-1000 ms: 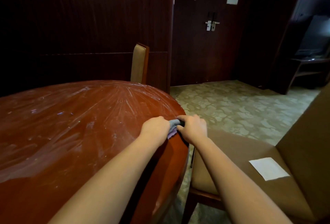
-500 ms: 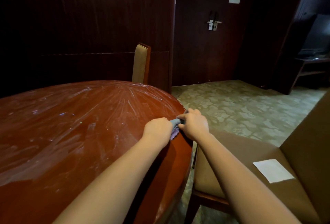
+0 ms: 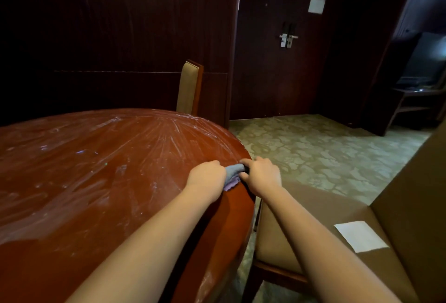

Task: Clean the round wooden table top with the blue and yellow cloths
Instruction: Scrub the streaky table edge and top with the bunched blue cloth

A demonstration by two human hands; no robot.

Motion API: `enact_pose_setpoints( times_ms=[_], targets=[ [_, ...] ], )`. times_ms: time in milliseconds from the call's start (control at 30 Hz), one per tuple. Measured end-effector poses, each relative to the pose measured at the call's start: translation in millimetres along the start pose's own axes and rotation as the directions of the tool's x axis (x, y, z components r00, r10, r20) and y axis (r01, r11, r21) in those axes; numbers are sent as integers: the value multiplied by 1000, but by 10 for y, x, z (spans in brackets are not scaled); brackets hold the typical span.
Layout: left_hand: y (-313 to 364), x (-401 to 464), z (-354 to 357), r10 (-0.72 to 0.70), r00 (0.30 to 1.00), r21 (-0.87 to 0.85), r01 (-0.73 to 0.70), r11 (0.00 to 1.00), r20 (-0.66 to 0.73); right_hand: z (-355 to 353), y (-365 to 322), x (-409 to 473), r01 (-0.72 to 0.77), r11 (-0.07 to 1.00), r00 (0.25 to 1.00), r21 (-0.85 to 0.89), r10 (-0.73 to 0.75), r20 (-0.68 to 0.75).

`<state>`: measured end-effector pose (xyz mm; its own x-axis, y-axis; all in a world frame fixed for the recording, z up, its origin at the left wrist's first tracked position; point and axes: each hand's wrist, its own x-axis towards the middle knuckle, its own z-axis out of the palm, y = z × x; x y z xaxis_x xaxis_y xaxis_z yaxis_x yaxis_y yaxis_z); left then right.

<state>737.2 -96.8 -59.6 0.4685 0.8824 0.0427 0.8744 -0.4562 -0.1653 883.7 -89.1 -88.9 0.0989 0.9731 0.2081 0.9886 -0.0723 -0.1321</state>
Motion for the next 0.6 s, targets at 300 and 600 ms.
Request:
enact_pose_setpoints(
  times_ms=[300, 600],
  targets=[
    [31, 26, -37, -25, 1000, 14, 25, 1000, -3, -79, -58, -141, 24, 988, 1000, -153, -26, -11],
    [-3, -473, -257, 74, 996, 24, -76, 997, 51, -258, -269, -945, 91, 993, 992, -80, -83, 93]
  ],
)
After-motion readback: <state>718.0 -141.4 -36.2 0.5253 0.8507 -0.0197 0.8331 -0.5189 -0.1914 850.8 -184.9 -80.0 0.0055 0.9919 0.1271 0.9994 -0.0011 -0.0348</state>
